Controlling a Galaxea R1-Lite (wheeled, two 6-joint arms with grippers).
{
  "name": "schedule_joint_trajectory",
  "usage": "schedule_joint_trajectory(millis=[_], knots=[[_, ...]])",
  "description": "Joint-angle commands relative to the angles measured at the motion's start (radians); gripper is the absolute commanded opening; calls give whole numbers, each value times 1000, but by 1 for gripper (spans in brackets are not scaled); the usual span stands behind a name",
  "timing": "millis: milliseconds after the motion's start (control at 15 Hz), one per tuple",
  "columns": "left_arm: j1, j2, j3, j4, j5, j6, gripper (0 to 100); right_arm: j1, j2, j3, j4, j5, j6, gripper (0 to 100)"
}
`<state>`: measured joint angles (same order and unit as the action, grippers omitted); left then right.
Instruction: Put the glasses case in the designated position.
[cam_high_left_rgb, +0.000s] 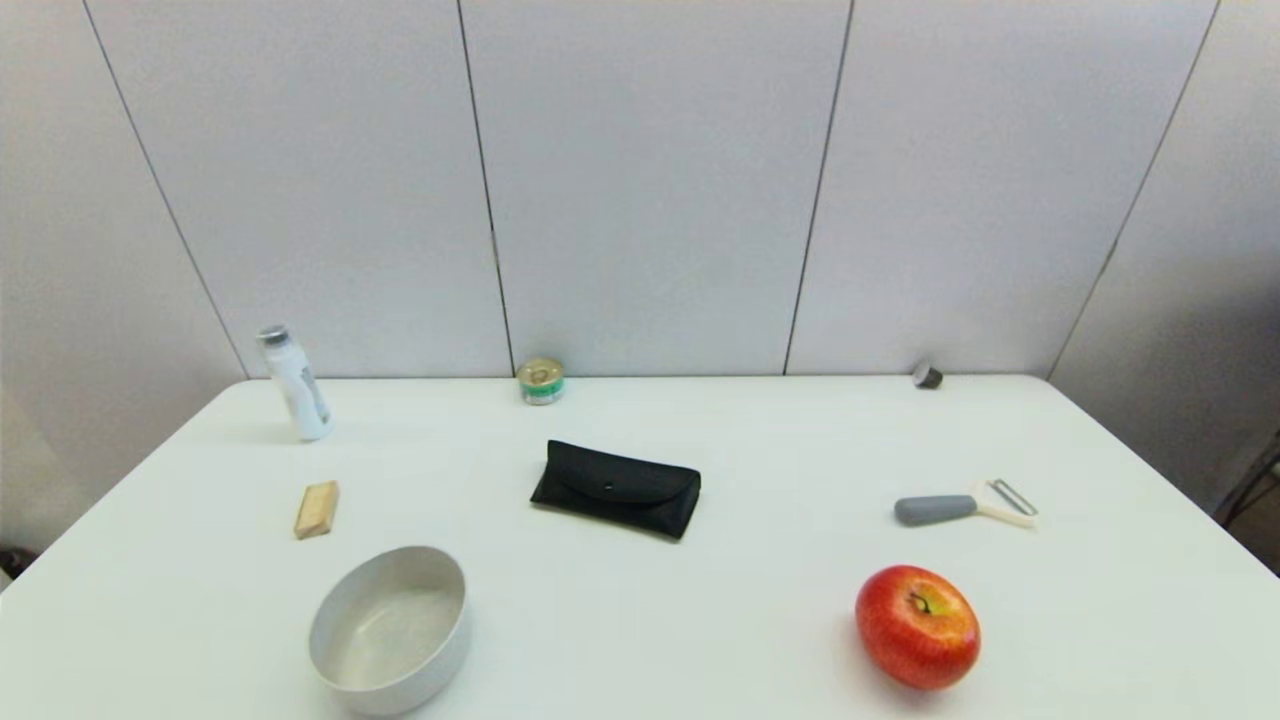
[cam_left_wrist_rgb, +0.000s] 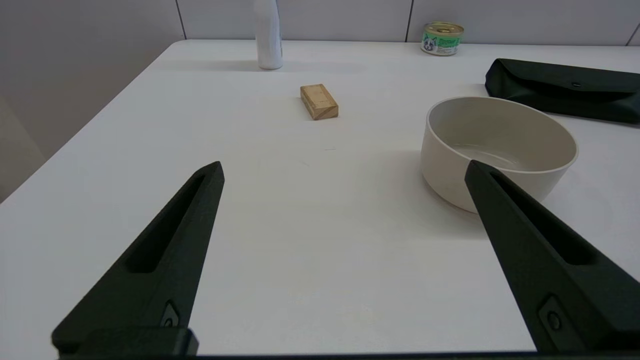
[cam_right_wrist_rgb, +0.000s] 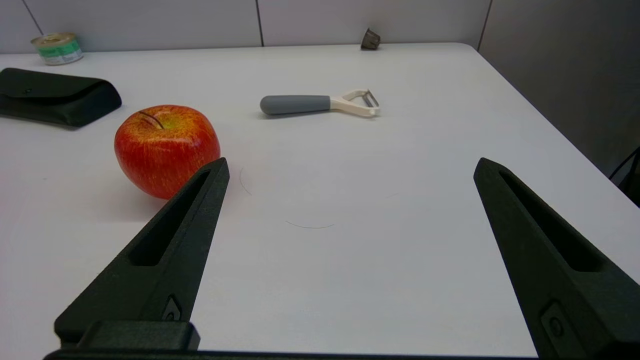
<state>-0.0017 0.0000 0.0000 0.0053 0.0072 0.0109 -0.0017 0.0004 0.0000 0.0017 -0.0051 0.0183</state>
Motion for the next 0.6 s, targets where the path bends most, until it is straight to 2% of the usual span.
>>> schedule_joint_trajectory(millis=[67,333,467,600], knots=[[0,2,0,-1,0,3,100,0,1,0,0,1,0,100],[0,8,0,-2,4,21,100,0,1,0,0,1,0,100],[0,106,0,-27,10,15,100,0,1,0,0,1,0,100],[-1,233,-9,-189,43,44,100,0,1,0,0,1,0,100]])
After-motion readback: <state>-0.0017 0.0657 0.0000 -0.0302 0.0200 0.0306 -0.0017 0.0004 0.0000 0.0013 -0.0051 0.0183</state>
